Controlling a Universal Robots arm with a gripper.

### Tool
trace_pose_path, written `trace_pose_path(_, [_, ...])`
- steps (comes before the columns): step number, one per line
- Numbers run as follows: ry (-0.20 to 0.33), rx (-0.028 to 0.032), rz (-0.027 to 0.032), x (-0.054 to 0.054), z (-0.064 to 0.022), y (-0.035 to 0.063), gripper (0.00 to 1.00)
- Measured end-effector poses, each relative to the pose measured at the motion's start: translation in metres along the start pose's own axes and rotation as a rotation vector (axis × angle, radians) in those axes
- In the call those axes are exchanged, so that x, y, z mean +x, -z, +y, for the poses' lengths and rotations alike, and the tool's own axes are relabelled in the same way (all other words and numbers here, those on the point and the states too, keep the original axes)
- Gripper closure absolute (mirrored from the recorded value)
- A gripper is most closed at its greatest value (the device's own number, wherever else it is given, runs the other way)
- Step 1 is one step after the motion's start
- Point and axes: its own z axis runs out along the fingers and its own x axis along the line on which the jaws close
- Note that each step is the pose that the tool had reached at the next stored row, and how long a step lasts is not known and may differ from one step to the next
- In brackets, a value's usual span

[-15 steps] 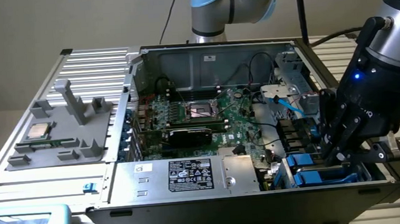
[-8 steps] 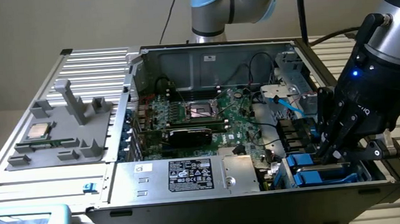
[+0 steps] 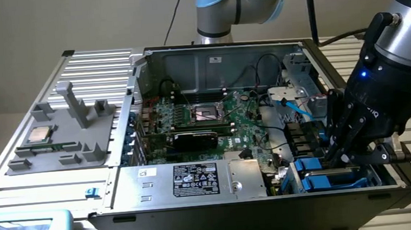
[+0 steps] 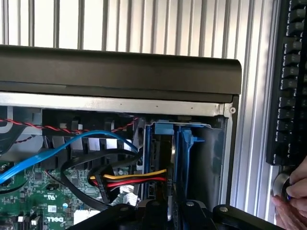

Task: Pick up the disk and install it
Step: 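Insert the first disk wire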

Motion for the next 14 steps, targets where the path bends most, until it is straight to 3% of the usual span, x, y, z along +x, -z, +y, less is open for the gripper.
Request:
trace_pose_path(4, [-0.006,0.0017,0.0004,0.0,0.0014,0.0001,0.83])
trace_pose_path(10, [-0.004,0.0287,0.001,0.002,0.0158,0.0001,0.83])
trace_pose_path(11, [-0.004,0.0317,0.0006,0.002,0.0169,0.0002,0.83])
trace_pose_path(14, [-0.004,0.0326,0.0009,0.002,0.0171,0.0001,0.83])
